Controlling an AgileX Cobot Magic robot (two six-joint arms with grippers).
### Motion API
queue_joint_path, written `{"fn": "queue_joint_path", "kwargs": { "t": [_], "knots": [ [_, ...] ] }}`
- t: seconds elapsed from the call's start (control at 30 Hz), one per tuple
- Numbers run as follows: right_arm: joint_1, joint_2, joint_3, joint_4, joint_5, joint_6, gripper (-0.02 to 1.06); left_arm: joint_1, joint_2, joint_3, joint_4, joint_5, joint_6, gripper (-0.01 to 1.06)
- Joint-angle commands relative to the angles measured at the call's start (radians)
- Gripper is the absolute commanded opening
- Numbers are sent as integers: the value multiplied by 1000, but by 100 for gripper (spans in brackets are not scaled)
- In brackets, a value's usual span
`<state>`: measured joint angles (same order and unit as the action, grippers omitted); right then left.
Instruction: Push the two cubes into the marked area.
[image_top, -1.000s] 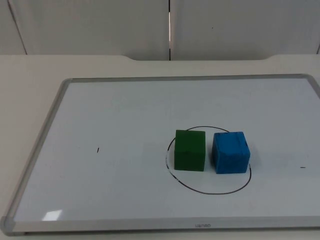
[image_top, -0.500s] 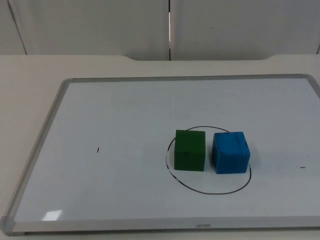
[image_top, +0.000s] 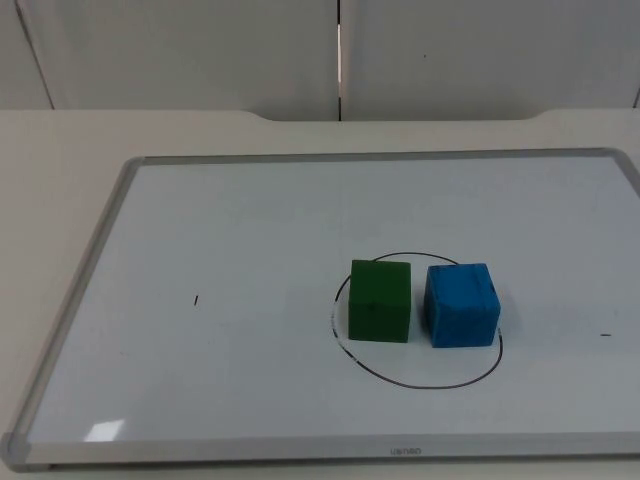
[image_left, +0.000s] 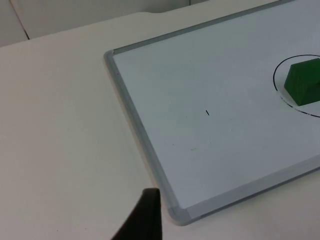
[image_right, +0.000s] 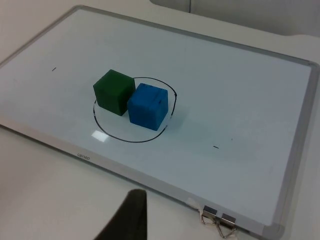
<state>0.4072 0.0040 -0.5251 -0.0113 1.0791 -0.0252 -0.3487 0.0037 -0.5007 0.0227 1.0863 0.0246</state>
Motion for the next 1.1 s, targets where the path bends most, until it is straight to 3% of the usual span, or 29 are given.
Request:
{"fn": "queue_joint_path", "kwargs": {
  "t": [0.0,0.1,1.07],
  "knots": [
    [-3,-4,10,-7,0,2,105,1,-4,6,6,-11,-3,97],
    [-3,-4,10,-7,0,2,105,1,-4,6,6,-11,-3,105],
    [-24,-4,10,-5,0,2,105,1,-4,6,11,-11,-3,105]
  ]
}}
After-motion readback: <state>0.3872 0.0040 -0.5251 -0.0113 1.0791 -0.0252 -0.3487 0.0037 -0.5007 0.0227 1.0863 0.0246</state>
